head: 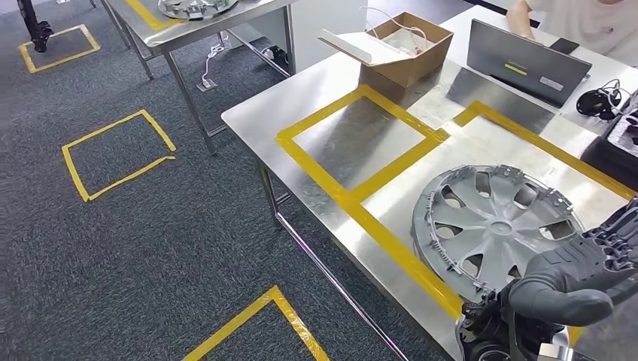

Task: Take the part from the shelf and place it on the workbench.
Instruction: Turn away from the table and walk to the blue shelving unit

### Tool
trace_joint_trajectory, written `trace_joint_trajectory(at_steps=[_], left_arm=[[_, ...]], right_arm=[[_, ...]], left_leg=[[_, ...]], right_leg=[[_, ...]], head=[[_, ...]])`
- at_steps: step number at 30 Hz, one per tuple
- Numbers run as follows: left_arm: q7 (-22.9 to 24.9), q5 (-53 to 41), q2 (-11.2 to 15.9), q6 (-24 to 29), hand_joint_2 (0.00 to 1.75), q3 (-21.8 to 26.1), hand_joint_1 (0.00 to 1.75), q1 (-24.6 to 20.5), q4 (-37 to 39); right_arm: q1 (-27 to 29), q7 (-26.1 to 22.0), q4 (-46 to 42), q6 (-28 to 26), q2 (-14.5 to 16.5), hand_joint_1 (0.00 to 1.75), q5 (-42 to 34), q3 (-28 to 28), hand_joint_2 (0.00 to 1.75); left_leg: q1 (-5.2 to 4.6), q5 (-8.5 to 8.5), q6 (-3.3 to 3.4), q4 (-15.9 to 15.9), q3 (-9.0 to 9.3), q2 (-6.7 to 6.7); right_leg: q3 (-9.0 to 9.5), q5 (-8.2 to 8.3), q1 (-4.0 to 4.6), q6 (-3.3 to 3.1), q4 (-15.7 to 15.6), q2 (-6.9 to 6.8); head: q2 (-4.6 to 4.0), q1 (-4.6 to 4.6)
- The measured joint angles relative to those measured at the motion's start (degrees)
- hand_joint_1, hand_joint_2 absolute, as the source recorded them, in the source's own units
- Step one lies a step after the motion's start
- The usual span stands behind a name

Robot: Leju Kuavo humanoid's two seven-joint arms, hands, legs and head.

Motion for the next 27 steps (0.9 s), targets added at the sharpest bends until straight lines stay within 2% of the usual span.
trace_joint_trajectory(at_steps=[2,3,5,6,7,8,9,10,11,12,13,14,15,17,18,19,20,21,22,23,25,26,27], left_arm=[[0.03,0.00,-0.03,-0.01,0.00,0.01,0.00,-0.18,-0.01],[0.01,-0.01,-0.08,-0.05,0.00,0.01,0.00,-0.28,-0.02],[-0.39,-0.33,-0.19,-0.16,0.00,-0.01,0.00,-0.35,-0.02],[-0.87,-0.56,-0.27,-0.21,0.00,-0.02,0.00,-0.33,-0.02],[-1.53,-0.79,-0.35,-0.20,0.00,-0.02,0.00,-0.34,-0.02],[-2.23,-0.91,-0.45,-0.18,0.00,-0.02,0.00,-0.44,-0.03],[-2.80,-1.00,-0.55,-0.11,0.00,-0.02,0.00,-0.59,-0.03],[-3.21,-1.06,-0.62,-0.01,0.00,-0.03,0.00,-0.75,-0.04],[-3.48,-1.10,-0.70,0.09,0.00,-0.04,0.00,-0.85,-0.04],[-3.72,-1.11,-0.75,0.18,0.00,-0.05,0.00,-0.88,-0.04],[-3.97,-1.03,-0.77,0.21,0.00,-0.05,0.00,-0.88,-0.04],[-4.22,-0.91,-0.79,0.20,0.00,-0.04,0.00,-0.89,-0.04],[-4.42,-0.74,-0.83,0.19,0.00,-0.04,0.00,-0.91,-0.04],[-4.56,-0.50,-1.04,0.26,0.00,-0.03,0.00,-0.99,-0.04],[-4.56,-0.44,-1.20,0.31,0.00,-0.02,0.00,-0.99,-0.04],[-4.48,-0.44,-1.36,0.37,0.00,-0.02,0.00,-0.95,-0.04],[-4.23,-0.44,-1.49,0.42,0.00,-0.02,0.00,-0.86,-0.03],[-3.89,-0.44,-1.62,0.48,0.00,-0.03,0.00,-0.76,-0.03],[-3.46,-0.43,-1.74,0.55,0.00,-0.03,0.00,-0.69,-0.02],[-2.99,-0.40,-1.84,0.60,0.00,-0.03,0.00,-0.70,-0.02],[-2.20,-0.30,-1.95,0.67,0.00,-0.02,0.00,-0.83,-0.01],[-1.93,-0.21,-1.97,0.66,0.00,-0.02,0.00,-0.86,-0.01],[-1.75,-0.13,-2.00,0.63,0.00,-0.01,0.00,-0.83,0.00]], right_arm=[[-0.03,0.00,0.02,-0.01,-0.02,0.00,0.07,-0.02,0.00],[-0.05,0.00,0.01,-0.01,-0.01,0.00,0.27,-0.02,0.00],[-0.06,0.00,-0.02,-0.01,0.01,0.00,0.99,-0.04,0.00],[-0.04,0.00,-0.07,-0.01,0.03,0.00,1.36,-0.04,0.00],[0.08,0.00,-0.19,-0.01,0.05,0.00,1.63,-0.07,0.00],[0.32,0.00,-0.40,-0.01,0.06,0.00,1.82,-0.11,0.00],[0.67,0.00,-0.61,-0.01,0.07,0.00,1.96,-0.19,0.00],[1.10,0.00,-0.80,-0.01,0.08,0.00,2.13,-0.29,0.00],[1.48,0.00,-0.93,-0.01,0.07,0.00,2.35,-0.36,0.00],[1.78,0.00,-1.04,-0.01,0.06,0.00,2.59,-0.42,0.00],[1.97,0.00,-1.23,-0.01,0.05,0.00,2.80,-0.44,0.00],[2.06,0.00,-1.49,-0.01,0.04,0.00,2.91,-0.44,0.00],[2.08,0.00,-1.78,-0.01,0.02,0.00,2.80,-0.44,0.00],[2.04,0.00,-2.13,-0.01,-0.05,0.00,2.39,-0.44,0.00],[2.00,0.01,-2.20,-0.01,-0.08,0.00,2.39,-0.44,0.00],[1.95,0.01,-2.21,-0.01,-0.10,0.00,2.58,-0.43,0.00],[1.83,0.01,-2.24,-0.01,-0.08,0.00,2.90,-0.41,0.00],[1.66,0.00,-2.29,-0.01,-0.04,0.00,3.16,-0.38,0.00],[1.49,0.00,-2.34,-0.01,0.00,0.00,3.31,-0.34,0.00],[1.36,0.00,-2.43,-0.01,0.04,0.00,3.44,-0.31,0.00],[1.33,0.00,-2.56,-0.01,0.08,0.00,3.73,-0.29,0.00],[1.38,0.00,-2.60,-0.01,0.09,0.00,3.84,-0.30,0.00],[1.41,0.00,-2.61,-0.01,0.08,0.00,3.92,-0.31,0.00]], left_leg=[[-0.22,2.29,0.29,-6.92,4.01,2.64],[-0.35,2.59,0.49,-8.38,4.84,3.33],[-0.50,2.56,1.03,-8.65,4.74,2.19],[-0.40,2.66,1.33,-8.73,4.70,1.47],[-0.26,2.79,1.69,-8.84,4.69,0.72],[-0.08,2.93,2.04,-8.95,4.72,-0.01],[0.03,3.01,2.29,-8.98,4.70,-0.79],[0.03,3.03,2.46,-8.97,4.66,-1.61],[0.00,3.03,2.53,-8.96,4.63,-2.48],[-0.02,3.03,2.54,-8.95,4.63,-3.39],[-0.04,3.03,2.54,-8.93,4.67,-4.28],[-0.04,3.03,2.53,-8.91,4.75,-5.17],[-0.04,3.01,2.48,-8.89,4.87,-6.04],[-0.09,3.02,2.15,-8.77,4.85,-7.59],[-0.10,3.08,1.84,-8.73,4.68,-8.22],[-0.06,3.18,1.48,-8.74,4.47,-8.78],[0.01,3.31,1.09,-8.82,4.27,-9.36],[0.09,3.34,0.77,-8.72,4.10,-9.40],[0.01,2.99,0.52,-8.10,3.70,-8.41],[-0.11,2.06,0.33,-6.51,2.84,-6.83],[-0.28,-1.40,0.11,0.11,-0.50,-3.15],[-0.21,-3.11,0.03,4.05,-2.44,-2.37],[-0.15,-4.08,-0.03,7.00,-3.89,-2.05]], right_leg=[[0.39,-0.47,0.35,0.56,0.02,-1.19],[0.62,-0.68,0.52,0.86,0.01,-1.73],[1.09,-0.96,0.57,1.44,-0.20,-2.92],[1.26,-1.23,0.46,1.79,-0.09,-2.74],[1.04,-1.95,0.34,2.11,0.70,-1.66],[0.28,-3.26,0.24,2.37,2.66,0.00],[-1.19,-5.09,0.15,2.53,5.95,2.02],[-3.19,-7.06,0.14,2.55,10.13,3.43],[-5.19,-8.50,0.16,2.54,14.09,4.13],[-6.64,-8.96,0.18,2.47,16.61,4.44],[-7.09,-8.23,0.19,2.33,16.85,4.59],[-6.39,-6.44,0.17,2.15,14.68,4.79],[-4.83,-4.06,0.13,1.93,10.76,5.33],[-1.86,-0.67,-0.03,1.63,3.37,7.75],[-1.17,0.06,-0.01,1.51,1.47,8.60],[-1.03,0.16,0.07,1.39,0.89,8.96],[-0.99,0.32,0.19,1.18,0.82,8.34],[-0.86,0.46,0.19,0.87,0.71,7.73],[-0.68,0.57,0.14,0.54,0.55,7.04],[-0.50,0.66,0.10,0.18,0.39,6.26],[-0.42,0.60,0.23,-0.34,0.29,4.58],[-0.45,0.54,0.33,-0.48,0.29,3.73],[-0.47,0.49,0.39,-0.54,0.30,2.88]], head=[[0.00,0.09],[0.00,0.18],[0.00,0.35],[0.00,0.36],[0.00,0.43],[0.00,0.49],[0.00,0.57],[0.00,0.61],[0.00,0.61],[0.00,0.61],[0.00,0.60],[0.00,0.60],[0.00,0.61],[0.00,0.60],[0.00,0.59],[0.00,0.60],[0.00,0.62],[0.00,0.62],[0.00,0.58],[0.00,0.47],[0.00,0.29],[0.00,0.24],[0.00,0.26]])
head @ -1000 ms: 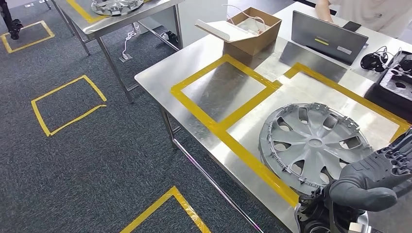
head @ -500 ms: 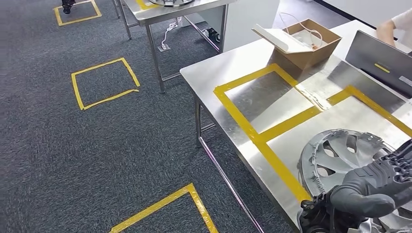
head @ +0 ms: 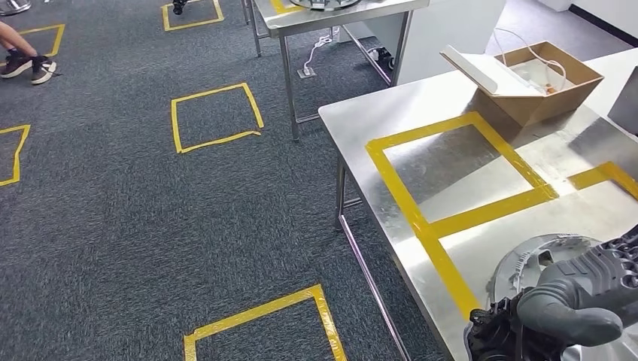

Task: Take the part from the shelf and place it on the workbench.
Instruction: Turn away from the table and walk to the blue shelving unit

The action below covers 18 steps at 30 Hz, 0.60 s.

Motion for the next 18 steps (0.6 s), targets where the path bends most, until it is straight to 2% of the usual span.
trace_joint_trajectory(at_steps=[1,2,3,4,5,6,7,9,10,12,13,14,15,16,17,18], left_arm=[[0.10,0.07,-0.03,-0.04,0.00,0.01,0.00,0.06,0.01],[0.18,0.12,-0.05,-0.08,0.00,0.04,0.00,0.13,0.00],[0.25,0.14,-0.03,-0.11,0.00,0.08,0.00,0.15,-0.01],[0.31,0.14,-0.01,-0.12,0.00,0.14,0.00,0.13,-0.02],[0.34,0.13,0.01,-0.13,0.00,0.24,0.00,0.03,-0.03],[0.36,0.13,0.01,-0.13,0.00,0.33,0.00,-0.07,-0.03],[0.36,0.08,0.01,-0.12,0.00,0.42,0.00,-0.14,-0.04],[0.11,-0.22,0.03,0.02,0.00,0.52,0.00,-0.10,-0.04],[-0.15,-0.47,0.05,0.18,0.00,0.55,0.00,-0.04,-0.04],[-0.72,-0.84,0.15,0.49,0.00,0.57,0.00,-0.15,-0.08],[-0.95,-0.94,0.19,0.61,0.00,0.58,0.00,-0.28,-0.09],[-1.10,-0.98,0.24,0.68,0.00,0.58,0.00,-0.40,-0.10],[-1.20,-1.03,0.26,0.80,0.00,0.58,0.00,-0.47,-0.11],[-1.25,-1.19,0.28,1.04,0.00,0.58,0.00,-0.50,-0.11],[-1.25,-1.37,0.31,1.43,0.00,0.58,0.00,-0.50,-0.11],[-1.23,-1.51,0.33,2.00,0.00,0.57,0.00,-0.53,-0.12]], right_arm=[[0.02,0.00,0.00,0.00,-0.01,0.00,0.00,0.00,0.00],[0.03,0.00,0.00,0.00,-0.01,0.00,-0.04,0.00,0.00],[0.03,0.00,0.00,0.00,-0.02,0.00,-0.08,0.00,0.00],[0.02,0.00,-0.01,0.00,-0.02,0.00,-0.13,0.01,0.00],[0.00,0.00,-0.03,0.00,-0.03,0.00,-0.15,-0.01,0.00],[-0.03,0.00,-0.06,0.00,-0.05,0.00,-0.14,-0.01,0.00],[-0.06,0.00,-0.09,0.00,-0.06,0.00,-0.13,-0.02,0.00],[-0.12,0.00,-0.13,0.00,-0.05,0.00,-0.11,-0.03,0.00],[-0.13,0.00,-0.16,0.00,-0.04,0.00,-0.14,-0.03,0.00],[-0.07,0.00,-0.23,0.00,-0.02,0.00,-0.21,-0.04,0.00],[0.01,0.00,-0.24,0.00,-0.03,0.00,-0.28,-0.07,0.00],[0.11,0.00,-0.25,0.00,-0.04,0.00,-0.34,-0.10,0.00],[0.20,0.00,-0.24,0.00,-0.05,0.00,-0.41,-0.13,0.00],[0.26,0.00,-0.24,0.00,-0.07,0.00,-0.52,-0.16,0.00],[0.28,0.00,-0.24,0.00,-0.07,0.00,-0.64,-0.18,0.00],[0.28,0.00,-0.24,0.00,-0.08,0.00,-0.83,-0.21,0.00]], left_leg=[[0.03,0.05,-0.02,1.05,-0.49,0.14],[0.03,1.19,-0.01,-0.42,0.35,0.34],[0.01,2.99,0.07,-3.96,2.32,0.91],[-0.08,4.66,0.19,-8.40,4.84,2.22],[-0.25,5.87,0.40,-12.20,7.10,3.30],[-0.43,6.46,0.62,-14.63,8.54,4.14],[-0.64,6.53,0.85,-15.63,9.11,4.42],[-0.72,6.69,1.39,-15.83,9.05,3.16],[-0.60,6.84,1.69,-15.99,9.09,2.53],[-0.19,7.15,2.29,-16.31,9.24,1.25],[-0.12,7.21,2.46,-16.33,9.17,0.56],[-0.10,7.24,2.57,-16.32,9.11,-0.21],[-0.10,7.25,2.61,-16.30,9.07,-1.01],[-0.10,7.26,2.62,-16.28,9.09,-1.85],[-0.08,7.26,2.60,-16.26,9.16,-2.68],[-0.05,7.25,2.56,-16.23,9.28,-3.54]], right_leg=[[0.00,-0.05,0.02,-0.02,0.00,-0.79],[0.05,-0.12,0.02,0.01,0.00,-1.55],[0.16,-0.22,0.02,0.08,0.00,-2.26],[0.33,-0.36,0.08,0.22,0.00,-2.89],[0.42,-0.55,0.23,0.45,0.02,-3.46],[0.54,-0.72,0.38,0.69,0.04,-3.97],[0.64,-0.85,0.49,0.96,0.03,-4.46],[0.95,-1.04,0.46,1.52,-0.07,-5.35],[0.98,-1.42,0.34,1.85,0.24,-4.87],[-0.47,-3.72,0.10,2.41,3.91,-1.89],[-2.20,-5.56,0.00,2.58,7.67,-0.11],[-4.31,-7.33,-0.06,2.69,11.97,0.98],[-6.16,-8.43,-0.10,2.76,15.49,1.44],[-7.21,-8.44,-0.14,2.77,17.20,1.61],[-7.08,-7.23,-0.19,2.73,16.40,1.73],[-5.82,-5.09,-0.31,2.67,13.23,2.02]], head=[[0.00,-0.02],[0.00,-0.03],[0.00,-0.03],[0.00,-0.05],[0.00,-0.01],[0.00,0.03],[0.00,0.09],[0.00,0.13],[0.00,0.20],[0.00,0.41],[0.00,0.56],[0.00,0.63],[0.00,0.67],[0.00,0.67],[0.00,0.67],[0.00,0.68]])
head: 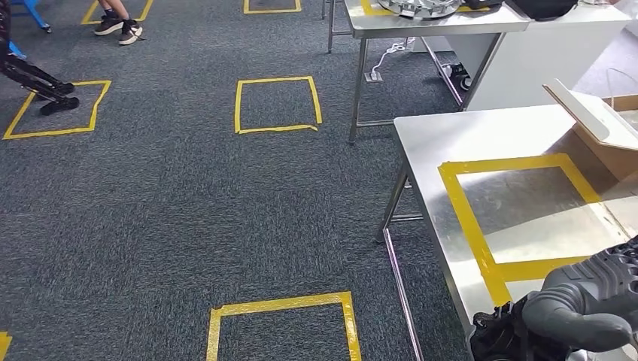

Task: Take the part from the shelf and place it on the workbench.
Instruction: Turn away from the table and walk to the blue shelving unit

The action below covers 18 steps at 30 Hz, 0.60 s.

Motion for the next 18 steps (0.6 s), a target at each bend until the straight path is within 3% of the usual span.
trace_joint_trajectory(at_steps=[1,3,4,6,7,9,10,11,13,14,15,16,18], left_arm=[[0.01,0.00,0.02,0.62,0.00,0.00,0.00,-0.04,0.00],[0.00,0.68,0.07,1.51,0.00,0.03,0.00,-0.21,-0.04],[-0.03,1.23,0.10,1.65,0.00,0.10,0.00,-0.26,-0.06],[-0.31,2.24,0.18,1.66,0.00,0.36,0.00,-0.19,-0.09],[-0.63,2.61,0.16,1.68,0.00,0.54,0.00,-0.10,-0.09],[-2.00,2.94,0.12,1.95,0.00,0.78,0.00,-0.03,-0.09],[-3.07,2.99,0.08,2.17,0.00,0.83,0.00,-0.05,-0.09],[-4.25,2.99,0.05,2.40,0.00,0.84,0.00,-0.07,-0.09],[-6.25,3.02,-0.04,2.47,0.00,0.85,0.00,0.06,-0.09],[-6.88,3.06,-0.10,2.28,0.00,0.86,0.00,0.22,-0.09],[-7.29,3.11,-0.14,2.02,0.00,0.87,0.00,0.39,-0.09],[-7.55,3.16,-0.16,1.79,0.00,0.88,0.00,0.52,-0.09],[-7.78,3.25,-0.25,1.62,0.00,0.90,0.00,0.52,-0.09]], right_arm=[[0.00,0.00,0.00,0.00,-0.01,0.00,-0.22,-0.05,0.00],[0.12,0.00,0.00,0.00,-0.06,0.00,-0.68,-0.26,0.00],[0.18,0.00,0.00,0.00,-0.10,0.00,-0.94,-0.37,0.00],[0.18,0.00,0.01,0.00,-0.15,0.00,-1.48,-0.50,0.00],[0.07,0.00,0.02,0.00,-0.16,0.00,-1.72,-0.50,0.00],[0.03,0.00,0.03,0.00,-0.14,0.00,-1.96,-0.50,0.00],[0.22,0.00,0.02,0.00,-0.14,0.00,-1.94,-0.51,0.00],[0.58,0.00,0.00,0.00,-0.13,0.00,-1.85,-0.54,0.00],[1.72,0.00,-0.12,0.00,-0.16,0.00,-1.92,-0.67,0.00],[2.33,0.00,-0.25,0.00,-0.19,0.00,-2.14,-0.79,0.00],[2.86,0.00,-0.39,0.00,-0.22,0.00,-2.38,-0.93,0.00],[3.28,0.00,-0.58,0.00,-0.25,0.00,-2.56,-1.07,0.00],[3.79,0.00,-0.93,0.00,-0.29,0.00,-2.67,-1.27,0.00]], left_leg=[[0.04,-0.01,-0.12,0.04,0.07,-0.84],[0.01,0.01,-0.69,0.27,-0.18,-2.39],[0.04,0.11,-1.08,0.32,-0.45,-3.03],[0.26,0.43,-1.90,0.12,-0.87,-4.21],[0.29,0.34,-2.19,0.25,-1.06,-3.73],[0.15,-1.54,-2.53,3.24,-2.69,-0.54],[0.07,-3.34,-2.58,6.56,-4.32,1.59],[0.06,-5.28,-2.64,10.69,-6.36,2.86],[0.10,-7.22,-2.68,16.68,-9.19,3.59],[0.10,-6.64,-2.66,16.58,-9.03,3.77],[0.09,-5.16,-2.59,14.08,-7.61,4.16],[0.05,-3.29,-2.46,9.98,-5.28,5.13],[-0.35,-1.11,-2.07,2.83,-1.15,7.92]], right_leg=[[1.83,2.33,-0.21,-0.02,-4.39,0.97],[4.55,5.00,-0.57,-0.04,-11.10,3.38],[4.98,5.26,-0.59,-0.14,-12.34,4.14],[5.08,5.28,-0.34,-0.69,-12.50,3.44],[5.21,5.42,-0.30,-1.06,-12.63,2.76],[5.44,5.63,-0.34,-1.80,-12.96,1.17],[5.44,5.62,-0.26,-2.07,-13.01,0.28],[5.39,5.56,-0.13,-2.26,-13.01,-0.61],[5.33,5.43,0.07,-2.41,-13.00,-2.41],[5.35,5.36,0.11,-2.41,-12.99,-3.23],[5.43,5.27,0.14,-2.37,-12.99,-3.95],[5.58,5.15,0.17,-2.27,-12.99,-4.59],[5.87,4.82,0.44,-1.86,-12.94,-5.58]], head=[[0.00,0.02],[0.00,-0.02],[0.00,-0.05],[0.00,-0.08],[0.00,-0.10],[0.00,-0.27],[0.00,-0.34],[0.00,-0.42],[0.00,-0.41],[0.00,-0.41],[0.00,-0.41],[0.00,-0.42],[0.00,-0.38]])
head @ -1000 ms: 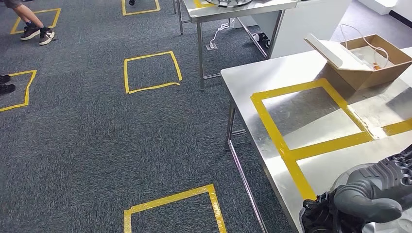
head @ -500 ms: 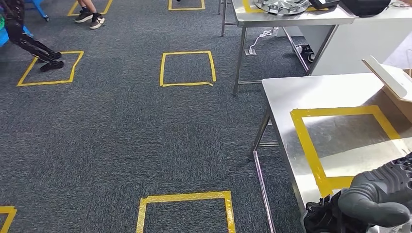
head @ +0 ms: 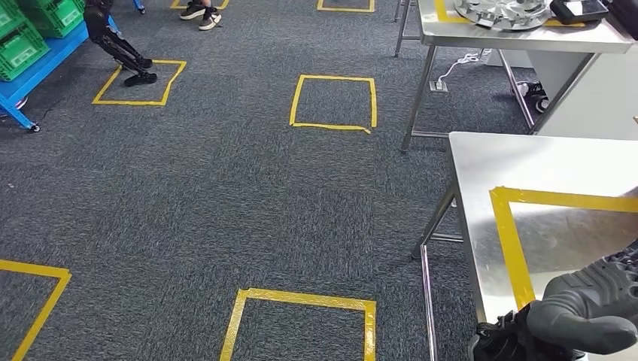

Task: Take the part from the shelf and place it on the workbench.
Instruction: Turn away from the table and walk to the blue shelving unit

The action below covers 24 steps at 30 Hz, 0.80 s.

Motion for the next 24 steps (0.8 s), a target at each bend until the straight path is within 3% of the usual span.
trace_joint_trajectory(at_steps=[2,4,6,8,10,11,12,13,15,17,19,21,23,24], left_arm=[[-0.16,0.08,-0.07,-0.06,0.00,-0.01,0.00,-0.07,0.00],[-0.56,-0.05,-0.11,-0.84,0.00,-0.02,0.00,0.02,0.00],[-1.13,-0.14,-0.11,-2.91,0.00,0.01,0.00,-0.07,0.00],[-1.44,0.37,-0.14,-5.60,0.00,0.09,0.00,-0.33,0.00],[-1.25,1.22,-0.20,-7.56,0.00,0.43,0.00,-0.45,0.00],[-0.91,1.60,-0.21,-8.07,0.00,0.66,0.00,-0.45,0.00],[-0.46,1.89,-0.21,-8.33,0.00,0.87,0.00,-0.44,0.00],[0.02,2.14,-0.18,-8.43,0.00,1.09,0.00,-0.45,0.00],[0.81,2.75,-0.11,-8.43,0.00,1.64,0.00,-0.48,0.00],[1.59,3.19,-0.01,-8.51,0.00,2.29,0.00,-0.47,0.00],[2.51,3.06,0.13,-8.67,0.00,2.63,0.00,-0.25,0.00],[3.30,2.87,0.15,-8.90,0.00,2.76,0.00,-0.06,0.02],[4.05,2.84,0.08,-9.16,0.00,2.82,0.00,-0.20,0.04],[4.42,2.84,0.05,-9.21,0.00,2.82,0.00,-0.29,0.04]], right_arm=[[0.36,0.00,-0.30,0.00,-0.04,0.00,-0.07,-0.14,0.00],[0.51,0.00,-0.50,0.00,-0.08,0.00,-0.32,-0.25,0.00],[0.91,0.00,-0.94,0.00,-0.22,0.00,-0.59,-0.60,0.00],[1.99,0.00,-1.67,-0.01,-0.56,0.00,-0.54,-1.04,0.00],[3.23,0.00,-2.32,-0.02,-1.02,0.00,-0.31,-1.21,0.00],[3.65,0.00,-2.57,-0.02,-1.26,0.00,-0.27,-1.21,0.00],[3.93,0.00,-2.74,-0.02,-1.50,0.00,-0.37,-1.20,0.00],[4.06,0.00,-2.87,-0.02,-1.78,0.00,-0.62,-1.21,0.00],[4.09,0.00,-2.90,-0.02,-2.41,0.00,-1.43,-1.21,0.00],[3.87,0.00,-2.87,-0.02,-3.07,0.00,-1.91,-1.22,0.00],[3.10,0.00,-2.87,-0.02,-3.48,0.00,-1.88,-1.22,0.00],[2.23,0.00,-2.87,-0.01,-3.63,0.00,-1.71,-1.22,0.00],[1.85,0.00,-2.78,-0.01,-3.68,0.00,-1.33,-1.24,0.00],[1.77,0.00,-2.70,-0.01,-3.69,0.00,-1.13,-1.25,0.00]], left_leg=[[-0.46,0.17,0.45,-2.13,1.20,0.91],[-0.39,0.41,1.00,-2.38,1.22,-0.50],[-0.03,0.74,1.68,-2.73,1.41,-1.99],[0.16,0.93,2.16,-2.82,1.38,-3.67],[0.16,0.97,2.30,-2.80,1.31,-5.44],[0.19,0.97,2.30,-2.78,1.35,-6.28],[0.23,0.95,2.27,-2.75,1.44,-7.12],[0.29,0.91,2.17,-2.72,1.56,-7.95],[0.29,0.77,1.72,-2.49,1.53,-9.50],[0.31,0.77,0.98,-2.30,1.14,-10.78],[0.50,0.92,0.31,-2.32,0.78,-11.66],[0.39,-0.18,-0.09,-0.75,-0.20,-9.41],[0.23,-3.57,-0.31,5.38,-3.30,-5.75],[0.26,-5.48,-0.41,9.64,-5.39,-4.87]], right_leg=[[0.28,-0.24,0.22,0.52,-0.03,-0.98],[0.64,-0.53,0.09,1.15,-0.08,-1.70],[-0.11,-2.20,-0.15,1.80,2.22,0.66],[-3.41,-5.65,-0.30,2.14,9.19,4.10],[-7.12,-7.76,-0.32,2.22,16.07,5.13],[-7.80,-7.26,-0.35,2.20,16.82,5.24],[-7.45,-5.73,-0.40,2.14,15.37,5.39],[-6.10,-3.47,-0.53,2.08,11.86,5.87],[-2.97,0.17,-0.96,2.05,4.15,8.29],[-1.64,1.07,-1.04,1.90,0.83,9.77],[-1.47,1.11,-0.89,1.39,0.61,8.78],[-1.29,1.27,-0.97,0.68,0.41,7.38],[-1.30,1.25,-0.88,0.17,0.33,5.68],[-1.36,1.20,-0.79,0.04,0.34,4.80]], head=[[0.00,0.09],[0.00,0.10],[0.00,0.24],[0.00,0.42],[0.00,0.45],[0.00,0.46],[0.00,0.45],[0.00,0.46],[0.00,0.41],[0.00,0.32],[0.00,0.26],[0.00,0.05],[0.00,-0.16],[0.00,-0.19]])
